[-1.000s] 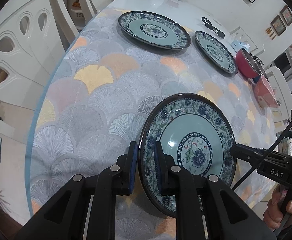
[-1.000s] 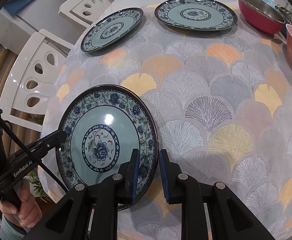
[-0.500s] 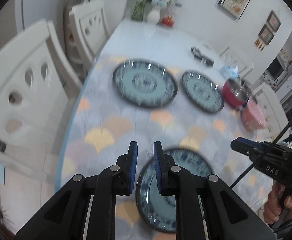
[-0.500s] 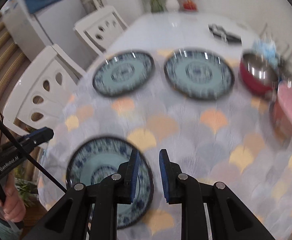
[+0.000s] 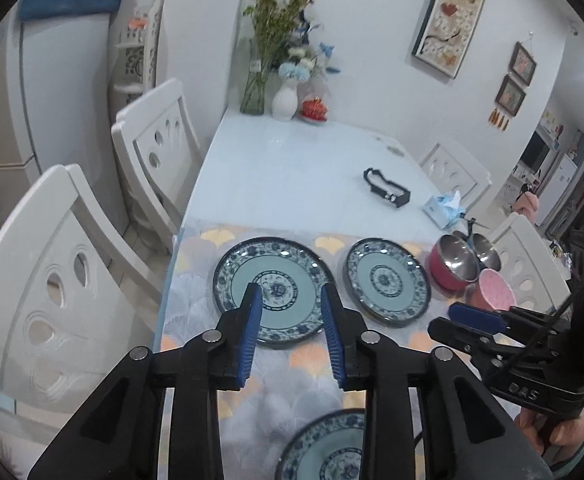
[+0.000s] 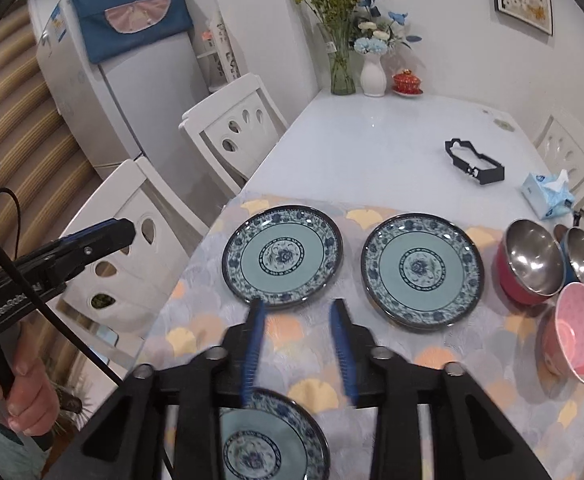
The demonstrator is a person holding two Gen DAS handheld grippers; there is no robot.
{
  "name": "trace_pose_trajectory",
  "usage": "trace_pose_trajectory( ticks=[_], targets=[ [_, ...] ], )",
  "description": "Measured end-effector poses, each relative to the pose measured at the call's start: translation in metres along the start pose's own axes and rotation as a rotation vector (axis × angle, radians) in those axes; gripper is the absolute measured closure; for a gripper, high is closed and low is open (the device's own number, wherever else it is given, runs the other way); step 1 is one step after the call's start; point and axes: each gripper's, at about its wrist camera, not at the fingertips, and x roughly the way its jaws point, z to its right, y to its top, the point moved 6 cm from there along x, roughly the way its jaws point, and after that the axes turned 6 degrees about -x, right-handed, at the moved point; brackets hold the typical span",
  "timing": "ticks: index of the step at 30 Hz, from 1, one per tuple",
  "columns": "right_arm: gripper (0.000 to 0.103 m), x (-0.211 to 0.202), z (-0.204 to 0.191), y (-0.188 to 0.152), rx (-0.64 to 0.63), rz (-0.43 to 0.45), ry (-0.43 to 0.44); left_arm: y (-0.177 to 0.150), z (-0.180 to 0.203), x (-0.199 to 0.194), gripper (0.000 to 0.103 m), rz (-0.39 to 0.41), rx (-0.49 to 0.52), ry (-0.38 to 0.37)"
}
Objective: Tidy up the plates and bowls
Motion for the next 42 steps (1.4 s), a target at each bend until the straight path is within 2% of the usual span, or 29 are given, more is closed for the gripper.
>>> trace_pose_trajectory(
  ticks=[1, 4, 11, 20, 28, 35, 39, 41, 42],
  targets=[
    [0.053, 0.003, 0.002, 0.001, 0.009, -0.003, 0.004, 0.002, -0.004, 0.009, 0.062, -0.022, -0.011, 0.003],
    [0.048, 0.022, 0.01, 0.005, 0.049, -0.029, 0.023, 0.004, -0.016, 0.031, 0.044, -0.056, -0.056, -0.005],
    [0.048, 0.077, 0.025, 0.01, 0.127, -0.124, 0.059, 0.006, -0.044, 0.097, 0.043, -0.186, -0.128, -0.011],
    [0.049, 0.135, 0.036, 0.011, 0.172, -0.197, 0.065, 0.011, -0.069, 0.158, 0.045, -0.261, -0.151, 0.012],
    [0.057, 0.171, 0.049, 0.0, 0.227, -0.267, 0.071, 0.009, -0.083, 0.192, 0.049, -0.303, -0.158, 0.012],
    [0.065, 0.186, 0.049, -0.002, 0.216, -0.283, 0.081, 0.007, -0.09, 0.207, 0.052, -0.317, -0.178, -0.001],
    [0.073, 0.193, 0.051, -0.002, 0.222, -0.287, 0.086, 0.008, -0.091, 0.211, 0.058, -0.31, -0.171, -0.007],
    [0.076, 0.195, 0.051, -0.001, 0.217, -0.284, 0.085, 0.008, -0.092, 0.213, 0.064, -0.31, -0.17, -0.014],
    [0.078, 0.197, 0.05, 0.0, 0.215, -0.282, 0.083, 0.008, -0.092, 0.214, 0.071, -0.311, -0.168, -0.016]
  ],
)
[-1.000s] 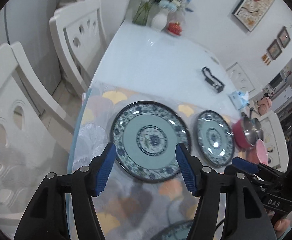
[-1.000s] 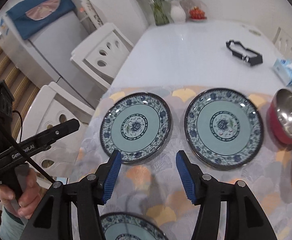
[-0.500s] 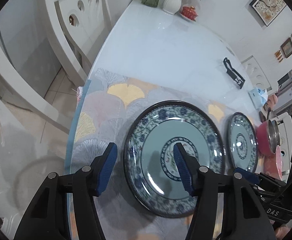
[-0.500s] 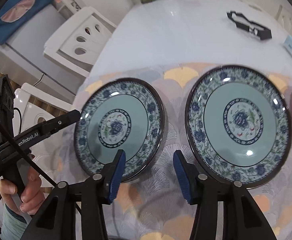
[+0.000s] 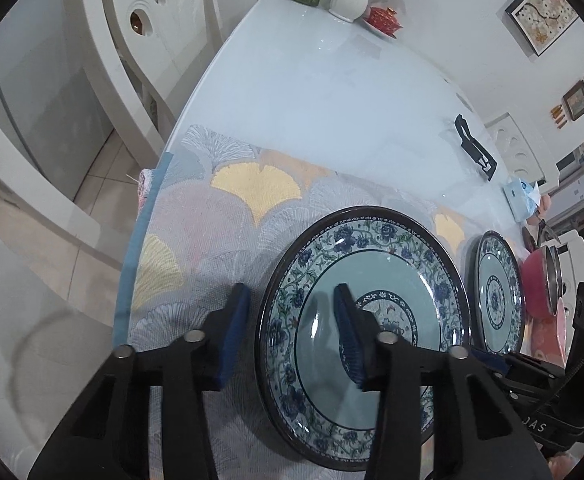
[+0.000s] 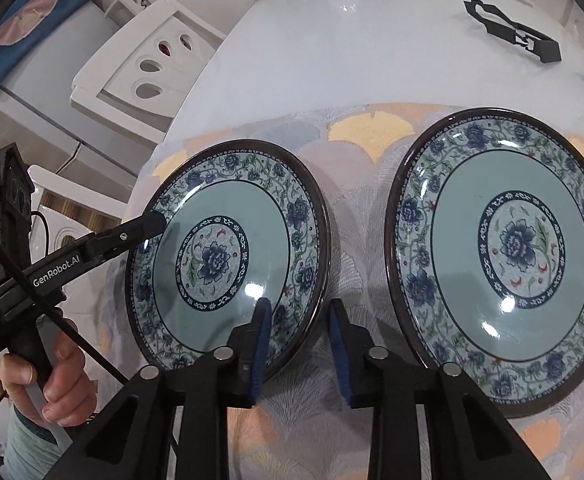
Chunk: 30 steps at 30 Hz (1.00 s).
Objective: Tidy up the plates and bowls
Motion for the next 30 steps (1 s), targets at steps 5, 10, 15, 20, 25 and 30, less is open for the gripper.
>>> trace_pose_trajectory(
  ticks=[5, 10, 15, 20, 25, 30],
  targets=[
    [0.083, 0.004, 0.002, 0.003, 0.0, 0.006, -0.005, -0.002, -0.002, 0.0, 0.086, 0.02, 0.032, 0.029],
    [0.083, 0.005, 0.002, 0.005, -0.001, 0.011, -0.014, -0.003, -0.003, -0.003, 0.086, 0.018, 0.011, 0.008],
    [0.083, 0.0, -0.001, 0.008, -0.009, 0.016, -0.015, -0.006, 0.0, -0.008, 0.086, 0.027, 0.023, 0.017],
    [0.083, -0.02, -0.006, 0.012, -0.033, 0.048, -0.02, -0.008, 0.007, -0.023, 0.086, 0.053, 0.033, 0.016],
    [0.083, -0.051, -0.018, 0.011, -0.068, 0.093, -0.019, -0.01, 0.017, -0.054, 0.086, 0.108, 0.031, 0.002],
    [0.083, -0.092, -0.034, 0.001, -0.087, 0.153, -0.01, -0.017, 0.033, -0.097, 0.086, 0.177, 0.056, -0.013]
  ],
)
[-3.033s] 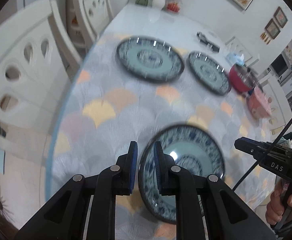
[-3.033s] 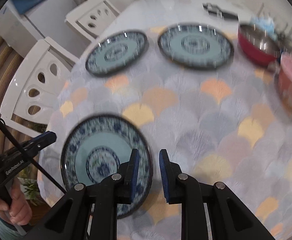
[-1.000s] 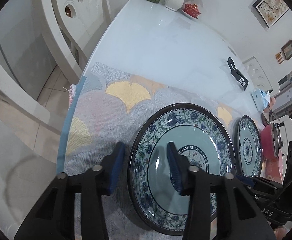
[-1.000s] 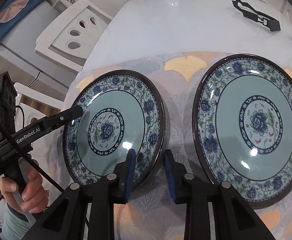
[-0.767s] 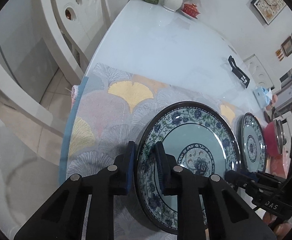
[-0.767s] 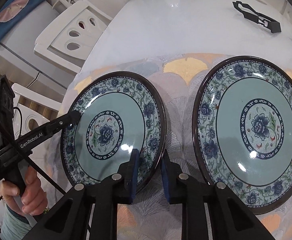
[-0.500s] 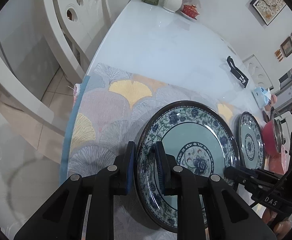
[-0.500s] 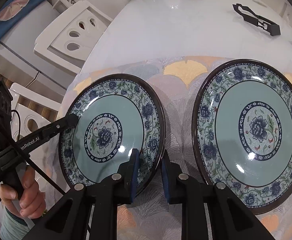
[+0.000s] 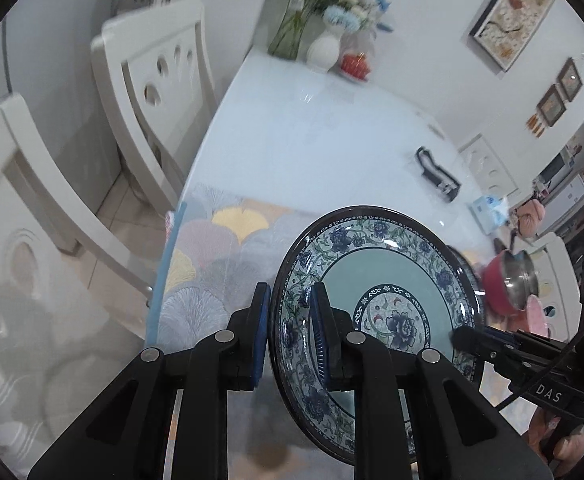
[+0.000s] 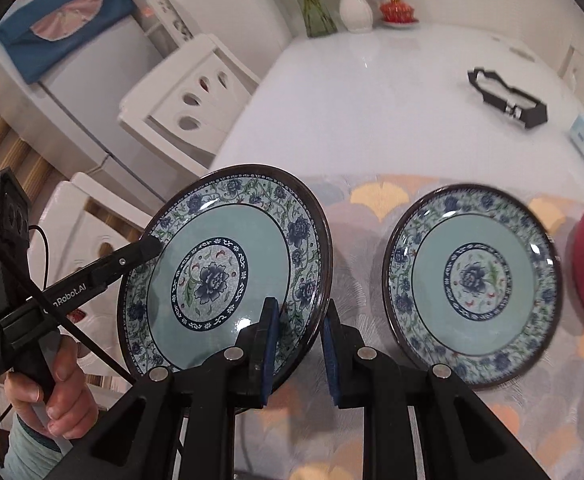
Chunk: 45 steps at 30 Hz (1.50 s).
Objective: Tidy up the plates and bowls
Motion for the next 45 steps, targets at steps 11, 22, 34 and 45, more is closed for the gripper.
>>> trace_pose_trajectory(
  ticks=[11, 22, 34, 45],
  targets=[
    [0.083, -0.088, -0.028, -0.035, -0.011, 0.114, 0.012, -0.031, 0.033, -0.096, 0.086, 0.124, 0.037, -0.033],
    [0.083, -0.118, -0.037, -0.092, -0.023, 0.099, 0.012, -0.088, 0.037, -0.126, 0.086, 0.115, 0.013, -0.03],
    [0.082, -0.102, -0.026, -0.165, -0.033, -0.029, -0.014, -0.169, 0.028, -0.111, 0.086, -0.02, 0.0, 0.003],
    [0.082, -0.089, -0.018, -0.215, -0.069, -0.123, -0.06, -0.234, 0.017, -0.094, 0.086, -0.163, -0.04, 0.001]
  ],
)
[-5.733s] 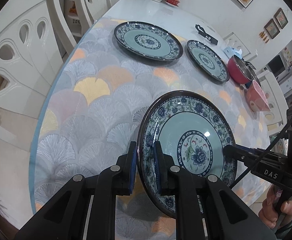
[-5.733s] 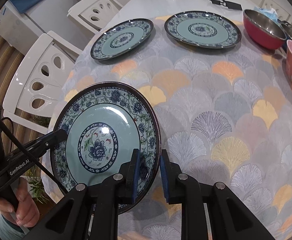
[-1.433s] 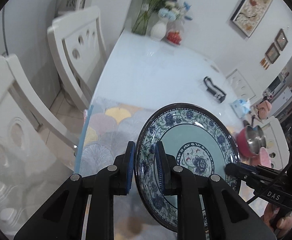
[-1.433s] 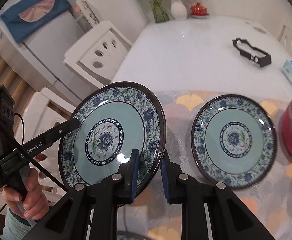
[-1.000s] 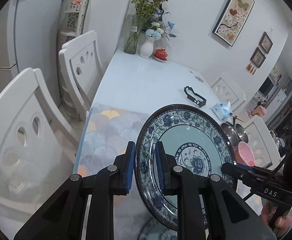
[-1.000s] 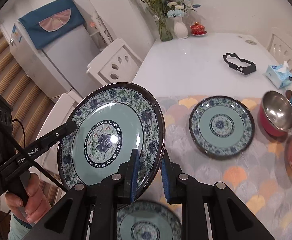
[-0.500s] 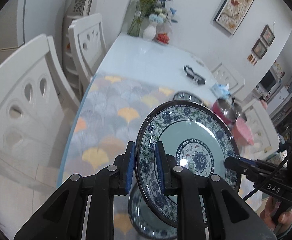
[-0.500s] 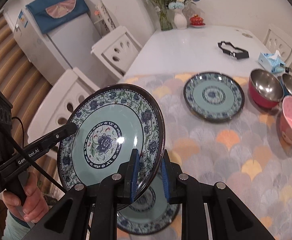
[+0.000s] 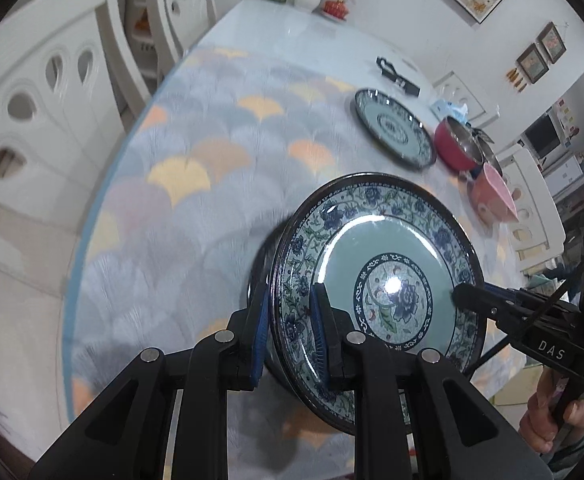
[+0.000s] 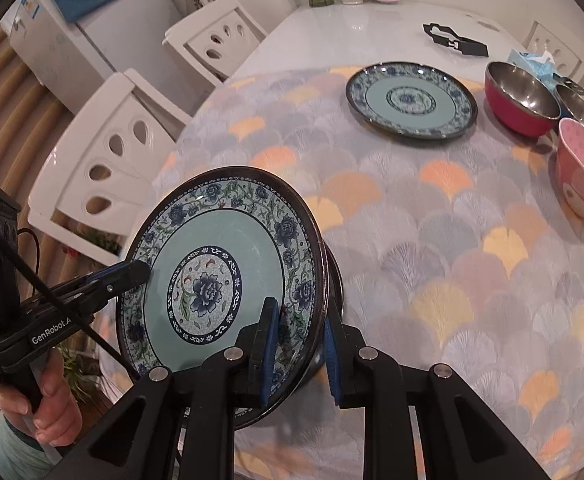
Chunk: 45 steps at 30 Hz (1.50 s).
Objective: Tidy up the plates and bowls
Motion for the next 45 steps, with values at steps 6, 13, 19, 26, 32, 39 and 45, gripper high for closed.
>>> trace_pose_trajectory(
  ticks=[6, 13, 19, 26, 32, 39, 45],
  targets=[
    [0.082, 0.011, 0.001, -0.018, -0.002, -0.04, -0.003, -0.018, -0.004, 0.012, 0.086, -0.049, 0.006, 0.026],
    [0.082, 0.024, 0.006, -0.027, 0.021, -0.075, 0.008, -0.023, -0.005, 0.019, 0.086, -0.067, 0.015, 0.045],
    [0.081, 0.037, 0.011, -0.031, 0.053, -0.11, 0.031, -0.022, -0.005, 0.022, 0.086, -0.071, 0.019, 0.053],
    [0.08, 0.045, 0.017, -0.031, 0.086, -0.135, 0.039, -0.019, -0.003, 0.027, 0.086, -0.078, 0.024, 0.057],
    [0.08, 0.048, 0.019, -0.028, 0.093, -0.148, 0.036, -0.016, -0.004, 0.03, 0.086, -0.083, 0.013, 0.051],
    [0.08, 0.045, 0.024, -0.019, 0.101, -0.137, 0.049, -0.002, -0.009, 0.021, 0.085, -0.044, -0.003, 0.055],
    [0.08, 0.043, 0.021, -0.018, 0.075, -0.139, 0.055, 0.008, -0.014, 0.018, 0.085, -0.023, -0.02, 0.062]
  ],
)
